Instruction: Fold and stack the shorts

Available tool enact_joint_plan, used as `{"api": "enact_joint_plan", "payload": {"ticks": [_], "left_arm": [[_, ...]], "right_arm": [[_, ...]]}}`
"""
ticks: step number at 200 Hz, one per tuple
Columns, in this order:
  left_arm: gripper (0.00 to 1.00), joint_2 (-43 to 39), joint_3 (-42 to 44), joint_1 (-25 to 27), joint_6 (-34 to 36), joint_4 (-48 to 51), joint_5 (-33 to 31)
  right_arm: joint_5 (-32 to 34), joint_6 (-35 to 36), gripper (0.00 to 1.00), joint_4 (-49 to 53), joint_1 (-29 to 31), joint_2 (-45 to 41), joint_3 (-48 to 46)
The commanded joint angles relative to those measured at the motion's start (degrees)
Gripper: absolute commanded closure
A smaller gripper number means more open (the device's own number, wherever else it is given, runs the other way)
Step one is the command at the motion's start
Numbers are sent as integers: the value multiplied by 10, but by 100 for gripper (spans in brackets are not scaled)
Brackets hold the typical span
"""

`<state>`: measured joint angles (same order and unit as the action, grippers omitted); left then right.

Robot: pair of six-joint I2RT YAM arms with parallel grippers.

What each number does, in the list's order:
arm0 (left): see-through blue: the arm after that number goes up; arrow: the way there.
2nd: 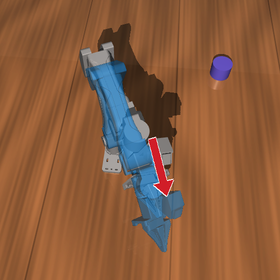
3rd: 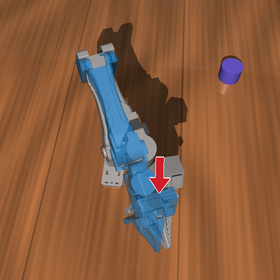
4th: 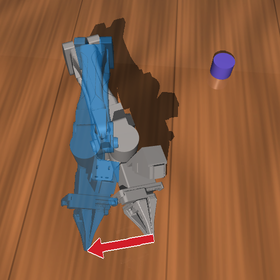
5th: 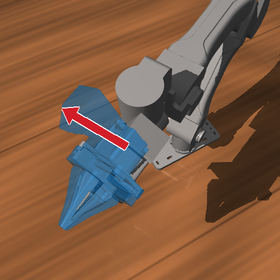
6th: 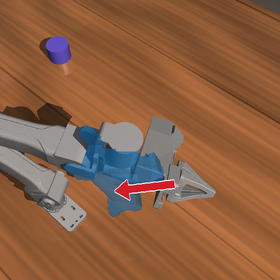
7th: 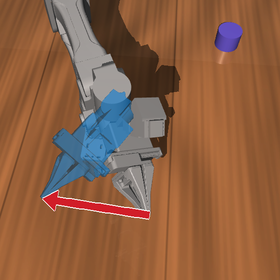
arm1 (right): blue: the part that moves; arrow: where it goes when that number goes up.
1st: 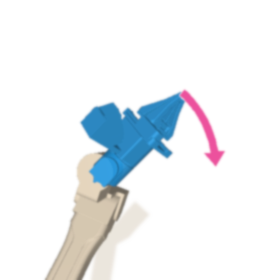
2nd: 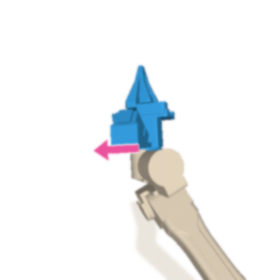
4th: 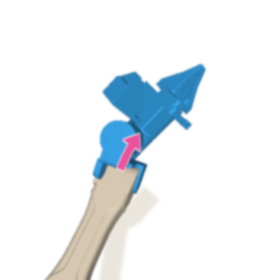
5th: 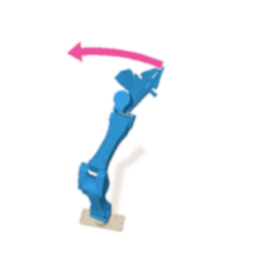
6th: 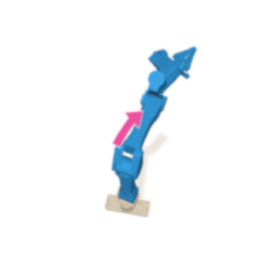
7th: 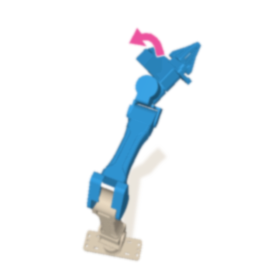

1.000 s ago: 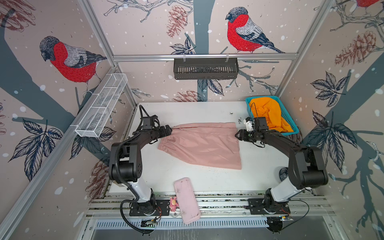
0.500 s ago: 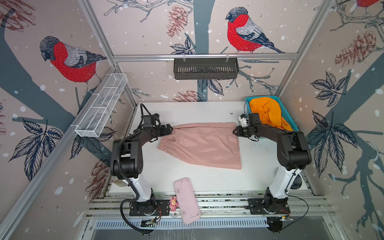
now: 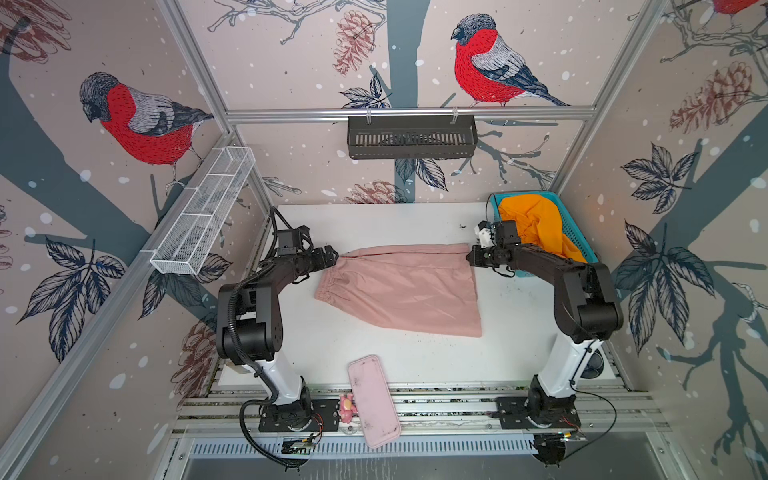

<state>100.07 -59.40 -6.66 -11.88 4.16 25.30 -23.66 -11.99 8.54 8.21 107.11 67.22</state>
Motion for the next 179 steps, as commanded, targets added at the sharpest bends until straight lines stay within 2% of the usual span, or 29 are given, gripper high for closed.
{"api": "enact_joint_plan", "payload": {"ticks": [1, 34, 75, 105, 111, 146, 179], "left_arm": [[8, 12, 4, -1, 4, -35, 36], [13, 33, -1, 0, -2, -45, 54], [31, 23, 8, 2, -25, -57, 70], [60, 16, 18, 2, -42, -60, 88], [64, 14, 18, 2, -44, -59, 86], [99, 4, 4, 2, -42, -18, 53], [100, -34, -1, 5, -42, 15, 22]], "right_arm": [[-2, 2, 99, -3, 2, -7, -2], [-5, 1, 99, -8, 5, -8, -5], [-6, -1, 99, -13, 8, -9, -10], [-3, 0, 99, -16, 10, -12, -10], [-2, 0, 99, -16, 10, -14, -10], [8, 4, 99, -9, 10, -32, -8], [24, 7, 99, 2, 10, -63, -10]]}}
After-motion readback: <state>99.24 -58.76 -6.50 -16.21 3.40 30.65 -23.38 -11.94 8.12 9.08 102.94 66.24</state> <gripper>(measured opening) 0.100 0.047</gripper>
